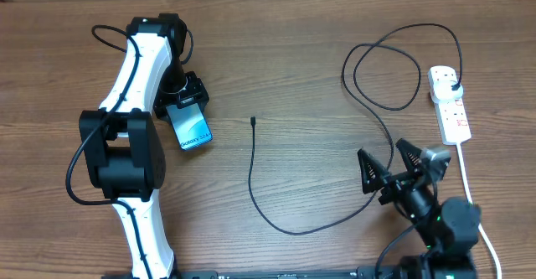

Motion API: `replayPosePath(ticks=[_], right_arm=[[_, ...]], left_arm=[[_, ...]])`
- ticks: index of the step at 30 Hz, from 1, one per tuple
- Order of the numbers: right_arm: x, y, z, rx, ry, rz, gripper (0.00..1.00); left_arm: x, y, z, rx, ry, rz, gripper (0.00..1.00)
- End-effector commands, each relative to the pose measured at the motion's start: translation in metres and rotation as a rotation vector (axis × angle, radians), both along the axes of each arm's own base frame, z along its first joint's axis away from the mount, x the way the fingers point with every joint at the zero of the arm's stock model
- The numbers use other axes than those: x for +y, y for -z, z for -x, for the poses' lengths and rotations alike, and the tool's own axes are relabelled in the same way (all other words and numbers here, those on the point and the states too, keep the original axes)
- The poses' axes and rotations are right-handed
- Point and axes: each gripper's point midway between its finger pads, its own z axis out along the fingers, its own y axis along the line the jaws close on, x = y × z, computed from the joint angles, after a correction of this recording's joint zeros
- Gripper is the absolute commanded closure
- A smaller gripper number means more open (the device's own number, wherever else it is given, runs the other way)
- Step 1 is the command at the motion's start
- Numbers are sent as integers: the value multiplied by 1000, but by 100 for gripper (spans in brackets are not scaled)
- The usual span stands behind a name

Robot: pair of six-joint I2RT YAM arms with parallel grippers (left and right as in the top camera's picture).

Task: Plug charger to phone and switch on socket
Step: 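Move the right gripper left toward the USB-C cable end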

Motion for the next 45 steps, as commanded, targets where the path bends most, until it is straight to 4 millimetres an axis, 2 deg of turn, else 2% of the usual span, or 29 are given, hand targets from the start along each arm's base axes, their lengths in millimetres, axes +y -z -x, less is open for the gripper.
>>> replayPosePath(ticks=[1, 7, 11, 14, 16, 19, 23, 29, 32, 37, 42, 43, 45], right_arm=[[6, -33, -7, 77, -33, -7, 0], [12, -50, -23, 395, -62, -11, 0], [27, -60, -31, 472, -150, -53, 0], [39, -62, -47, 540, -166, -227, 0], [47, -51, -58, 592, -194, -263, 0], [62, -12, -69, 765, -182, -303, 0], [89, 22, -86, 925, -197, -249, 0], [121, 47, -107, 1037, -171, -61, 0], [143, 58, -116, 1034, -201, -53, 0], [165, 75, -121, 1057, -211, -72, 1], [181, 94, -127, 1051, -232, -64, 23], [185, 98, -129, 1044, -237, -59, 31], [191, 102, -130, 1037, -249, -56, 37]], left_arm=[[0, -8, -6, -31, 20, -5, 41], [0, -8, -7, -31, 20, -5, 40], [-1, -8, -7, -31, 19, -1, 39], [-2, -8, -7, -31, 18, 3, 39], [-2, -8, -6, -30, 19, 3, 39], [-1, -8, -6, -31, 19, 2, 37], [-1, -8, -6, -30, 19, 3, 37], [-2, -8, -6, -30, 18, 3, 37], [-6, -8, -7, -31, 14, 28, 37], [-17, -9, -9, -41, 4, 89, 37], [-20, -9, -11, -45, -29, 106, 37], [-19, -9, -11, -46, -42, 103, 37], [-15, -9, -14, -56, -57, 100, 37]])
